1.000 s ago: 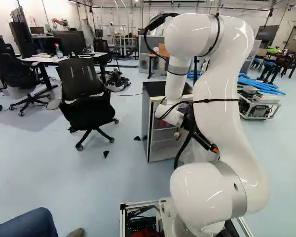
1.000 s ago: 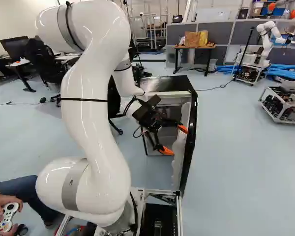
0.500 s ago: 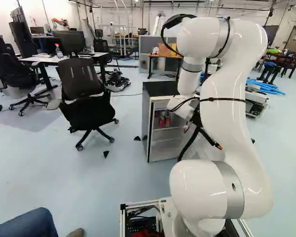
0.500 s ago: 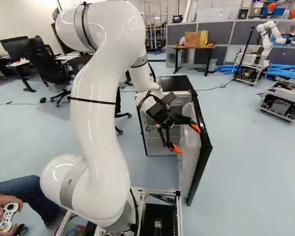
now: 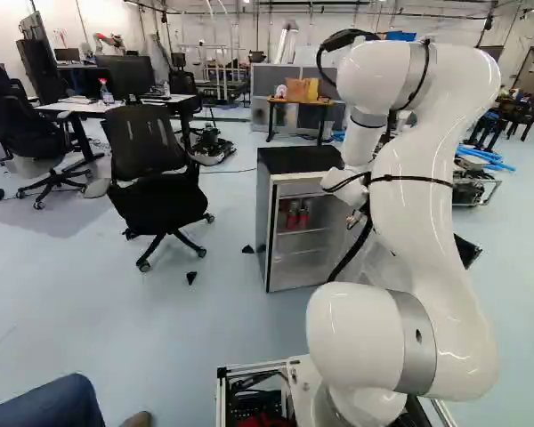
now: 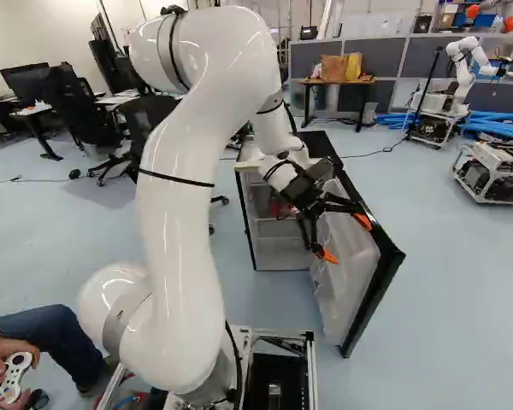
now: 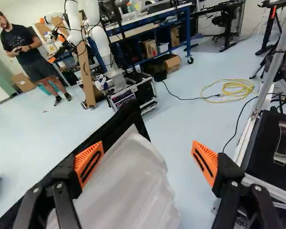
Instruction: Grab a drink from the fridge
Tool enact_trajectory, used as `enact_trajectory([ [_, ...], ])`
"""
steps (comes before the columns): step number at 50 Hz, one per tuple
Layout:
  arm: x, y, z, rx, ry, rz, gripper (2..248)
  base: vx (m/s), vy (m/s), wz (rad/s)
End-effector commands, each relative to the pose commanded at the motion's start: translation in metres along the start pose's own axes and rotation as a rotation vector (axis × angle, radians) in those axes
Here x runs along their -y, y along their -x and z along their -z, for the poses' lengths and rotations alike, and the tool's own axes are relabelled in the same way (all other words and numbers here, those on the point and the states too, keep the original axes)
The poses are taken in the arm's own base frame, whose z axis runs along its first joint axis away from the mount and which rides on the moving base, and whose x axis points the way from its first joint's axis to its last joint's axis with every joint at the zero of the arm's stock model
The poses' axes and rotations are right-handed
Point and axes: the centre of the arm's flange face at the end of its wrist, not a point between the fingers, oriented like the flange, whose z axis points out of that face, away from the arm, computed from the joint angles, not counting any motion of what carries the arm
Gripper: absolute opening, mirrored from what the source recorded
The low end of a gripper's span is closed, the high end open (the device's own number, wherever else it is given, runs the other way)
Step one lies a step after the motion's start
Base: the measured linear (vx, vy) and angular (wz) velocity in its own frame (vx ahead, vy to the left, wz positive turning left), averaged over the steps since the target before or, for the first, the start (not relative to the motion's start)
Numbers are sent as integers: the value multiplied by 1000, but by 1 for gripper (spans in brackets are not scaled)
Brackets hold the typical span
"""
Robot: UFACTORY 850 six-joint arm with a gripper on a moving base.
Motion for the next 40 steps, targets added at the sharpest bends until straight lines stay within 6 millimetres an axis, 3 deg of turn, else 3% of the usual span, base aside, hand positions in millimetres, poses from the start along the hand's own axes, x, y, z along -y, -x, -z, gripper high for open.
enact_trajectory([
  [17,35,1,-19,35,4,-49,247,0,0,0],
  [40,34,2,-20,68,-78,-16,247,0,0,0],
])
